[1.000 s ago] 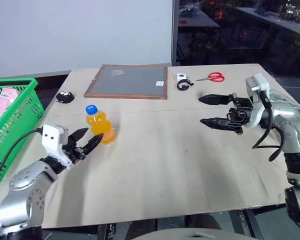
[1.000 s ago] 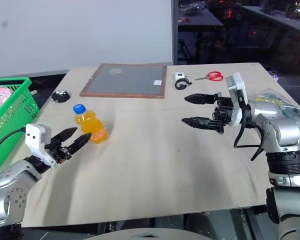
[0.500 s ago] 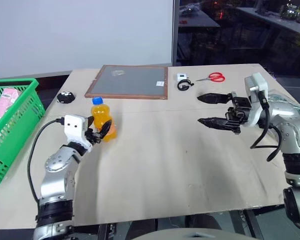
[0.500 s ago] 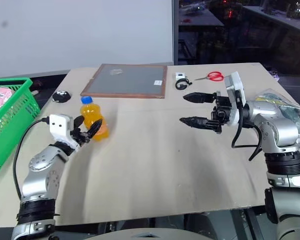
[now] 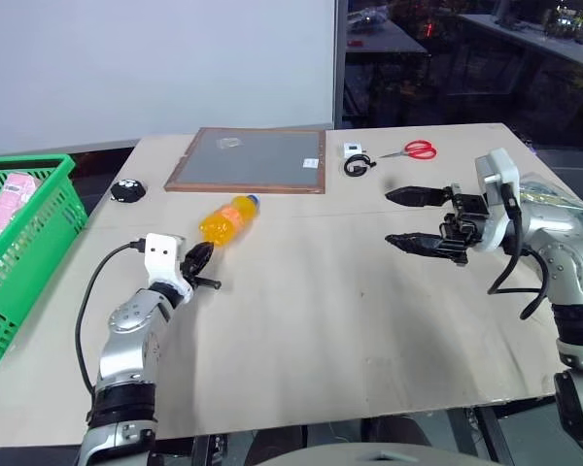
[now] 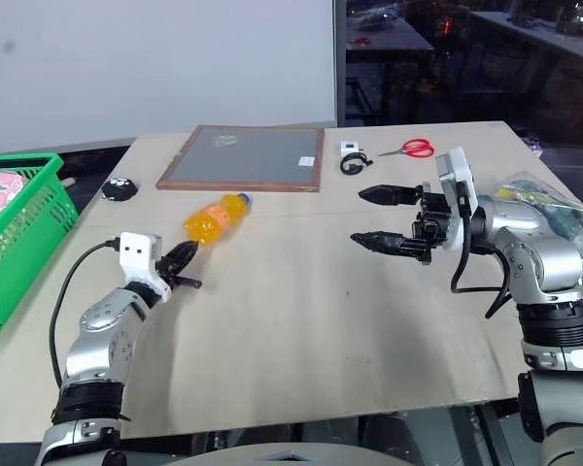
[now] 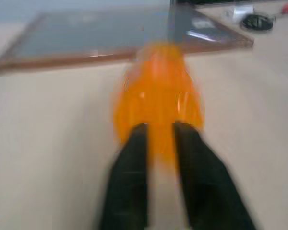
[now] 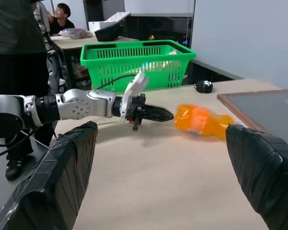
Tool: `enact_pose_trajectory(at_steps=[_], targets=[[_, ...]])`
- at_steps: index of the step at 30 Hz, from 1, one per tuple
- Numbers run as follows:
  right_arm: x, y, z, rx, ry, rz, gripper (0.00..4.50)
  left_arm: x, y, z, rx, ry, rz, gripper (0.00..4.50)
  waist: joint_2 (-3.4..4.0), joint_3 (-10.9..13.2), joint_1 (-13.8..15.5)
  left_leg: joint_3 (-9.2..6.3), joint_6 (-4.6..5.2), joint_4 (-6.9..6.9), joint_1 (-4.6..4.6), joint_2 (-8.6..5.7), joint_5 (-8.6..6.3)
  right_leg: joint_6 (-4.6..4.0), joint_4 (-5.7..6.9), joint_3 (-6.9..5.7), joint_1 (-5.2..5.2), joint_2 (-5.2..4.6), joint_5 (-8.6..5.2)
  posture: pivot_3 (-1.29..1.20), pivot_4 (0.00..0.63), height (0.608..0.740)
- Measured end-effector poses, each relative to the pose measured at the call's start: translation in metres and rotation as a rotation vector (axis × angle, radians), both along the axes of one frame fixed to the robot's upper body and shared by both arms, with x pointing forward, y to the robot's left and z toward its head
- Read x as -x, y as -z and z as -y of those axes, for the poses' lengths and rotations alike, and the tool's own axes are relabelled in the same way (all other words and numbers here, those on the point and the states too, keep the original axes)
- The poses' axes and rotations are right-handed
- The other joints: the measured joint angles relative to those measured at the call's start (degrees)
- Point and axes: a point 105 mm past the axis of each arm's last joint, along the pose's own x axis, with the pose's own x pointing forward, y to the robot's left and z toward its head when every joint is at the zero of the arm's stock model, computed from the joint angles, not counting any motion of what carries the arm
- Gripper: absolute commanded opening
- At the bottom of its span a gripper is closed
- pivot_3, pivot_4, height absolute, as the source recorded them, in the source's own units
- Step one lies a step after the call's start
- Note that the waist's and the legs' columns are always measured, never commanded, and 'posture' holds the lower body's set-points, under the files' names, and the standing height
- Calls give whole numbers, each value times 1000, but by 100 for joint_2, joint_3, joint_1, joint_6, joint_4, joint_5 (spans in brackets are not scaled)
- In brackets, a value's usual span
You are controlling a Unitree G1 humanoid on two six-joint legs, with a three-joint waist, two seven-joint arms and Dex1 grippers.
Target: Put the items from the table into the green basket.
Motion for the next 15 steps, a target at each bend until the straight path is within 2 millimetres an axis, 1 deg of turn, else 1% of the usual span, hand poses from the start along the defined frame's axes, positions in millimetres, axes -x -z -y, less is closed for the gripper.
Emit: enact_pose_trajectory(at_steps=[7, 11, 12, 14, 15], targets=[[0, -1, 0, 1, -1, 4, 4500, 0, 3, 1, 5, -1, -18, 21, 0, 0, 0, 0, 0, -1, 0, 0, 0, 1, -2, 1, 0, -1, -1, 48, 0, 740], [0, 0, 0, 1, 0, 3, 4500, -1, -5, 4, 23, 22, 17, 1115, 0, 0, 0, 0, 0, -1, -1, 0, 0, 1, -3, 0, 0, -1, -2, 52, 0, 740], [0, 0, 0, 1, 0, 3, 4500, -1, -7, 5, 26, 30, 28, 1654, 0, 0, 0, 0, 0, -1, -1, 0, 0, 1, -3, 0, 0, -1, -2, 52, 0, 740], [0, 0, 0, 1, 0, 3, 4500, -4, -17, 10, 26, 54, 76, 2506, 0, 0, 3, 0, 0, -1, -2, 0, 0, 1, -4, 0, 0, -1, -1, 53, 0, 740], [0, 0, 0, 1, 0, 3, 4500, -5, -20, 11, 23, 57, 89, 3006, 0, 0, 5, 0, 0, -1, -2, 0, 0, 1, -4, 0, 0, -1, -1, 52, 0, 740]])
